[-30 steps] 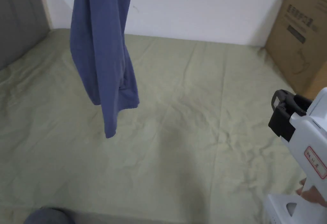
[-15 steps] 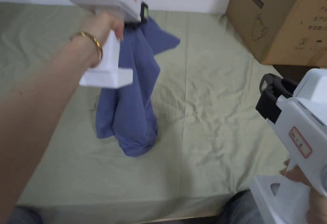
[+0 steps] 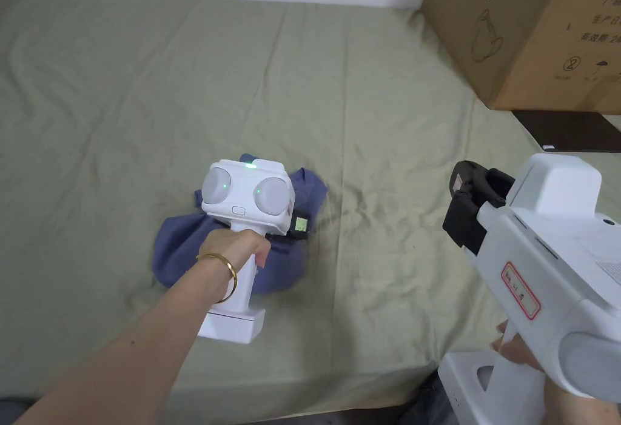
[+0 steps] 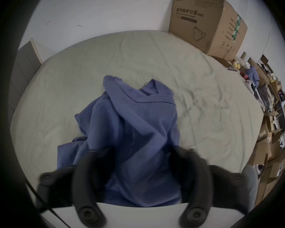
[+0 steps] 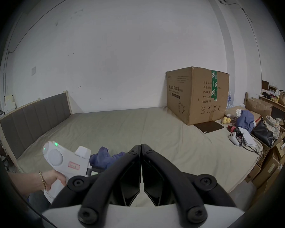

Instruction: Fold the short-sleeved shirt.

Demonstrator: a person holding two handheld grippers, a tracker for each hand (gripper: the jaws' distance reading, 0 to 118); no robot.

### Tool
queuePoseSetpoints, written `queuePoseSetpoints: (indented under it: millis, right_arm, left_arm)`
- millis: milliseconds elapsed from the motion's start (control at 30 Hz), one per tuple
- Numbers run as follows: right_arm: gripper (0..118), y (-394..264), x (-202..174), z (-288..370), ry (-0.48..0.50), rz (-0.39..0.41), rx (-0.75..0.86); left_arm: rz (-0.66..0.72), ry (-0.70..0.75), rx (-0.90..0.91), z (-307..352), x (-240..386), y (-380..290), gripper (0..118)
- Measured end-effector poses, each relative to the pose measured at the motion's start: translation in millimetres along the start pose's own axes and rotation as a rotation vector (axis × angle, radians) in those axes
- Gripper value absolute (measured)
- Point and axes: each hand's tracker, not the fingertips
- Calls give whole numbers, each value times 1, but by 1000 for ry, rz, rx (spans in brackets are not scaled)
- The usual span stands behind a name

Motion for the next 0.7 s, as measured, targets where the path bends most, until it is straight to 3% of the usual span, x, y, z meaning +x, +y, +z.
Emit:
queuePoseSetpoints:
  millis: [67,300,400,533,633,700]
  right_arm:
    - [0,0,-1,-1,1,8,-5]
    - [0,8,-8,-5,16,2,22]
    - [0,15,-15,-7,26,26,51]
    - [0,24,-27,-8,32,61,88]
    - [0,28,-34,-10,44,65,103]
    - [0,29,-40,-10,44,82,113]
  left_arm:
    - [40,-73,67,21,-7,11,110]
    - [87,-69,536,142,-52,33,110]
    - [80,70,719,184,-69,11,111]
    - [96,263,831,216,-86,-26,110]
    - [106,342,861,231,-96,-55,101]
    - [100,405,878,232,-98,-69,67]
